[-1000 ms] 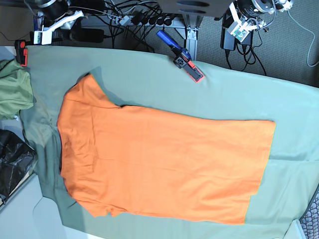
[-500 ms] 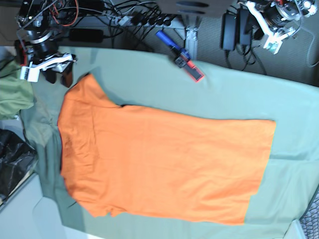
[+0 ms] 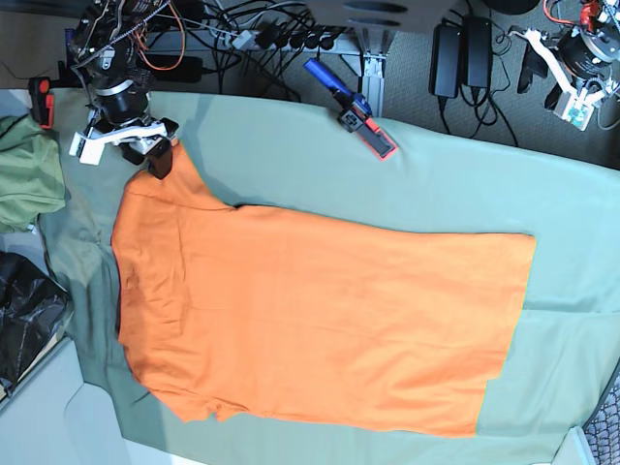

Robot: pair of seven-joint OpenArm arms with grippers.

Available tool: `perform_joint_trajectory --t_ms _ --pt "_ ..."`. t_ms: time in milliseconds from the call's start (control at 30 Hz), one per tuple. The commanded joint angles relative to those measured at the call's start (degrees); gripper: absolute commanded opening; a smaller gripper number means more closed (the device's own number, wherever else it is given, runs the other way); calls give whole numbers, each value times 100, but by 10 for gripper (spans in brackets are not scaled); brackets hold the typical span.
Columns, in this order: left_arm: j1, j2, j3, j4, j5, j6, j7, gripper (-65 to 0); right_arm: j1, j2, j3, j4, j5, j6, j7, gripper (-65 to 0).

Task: Fold the T-shirt properly
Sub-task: 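Move the right gripper down to the orange shirt's shoulder corner and grasp, then move the left gripper to the shirt's hem corner and grasp it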

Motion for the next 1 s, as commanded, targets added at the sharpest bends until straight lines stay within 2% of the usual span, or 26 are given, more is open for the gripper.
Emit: perform_joint_trajectory --t_ms 0,233,400,667,767,833,967 --pt "13 -35 -52 101 -50 50 -94 -294 76 61 37 74 13 74 116 -307" --pt "-280 -35 -79 83 -396 52 -72 -293 452 63 37 -459 -149 72 138 -307" --pt "-407 -59 -79 83 -450 55 -74 -293 588 61 37 -890 -127 74 157 -308" --pt "-651 -114 -79 66 -450 57 -142 -293 675 39 37 -946 -131 79 153 -310" --pt "-807 -116 -79 -35 -446 249 -188 -286 688 -15 37 -944 -151 79 155 -315" --pt "-940 -111 -79 -164 -428 380 -201 -267 691 -48 37 -944 -192 79 155 -391" --pt "-1228 -114 -79 -413 -457 396 -184 -262 702 -63 37 -944 -195 83 155 -565"
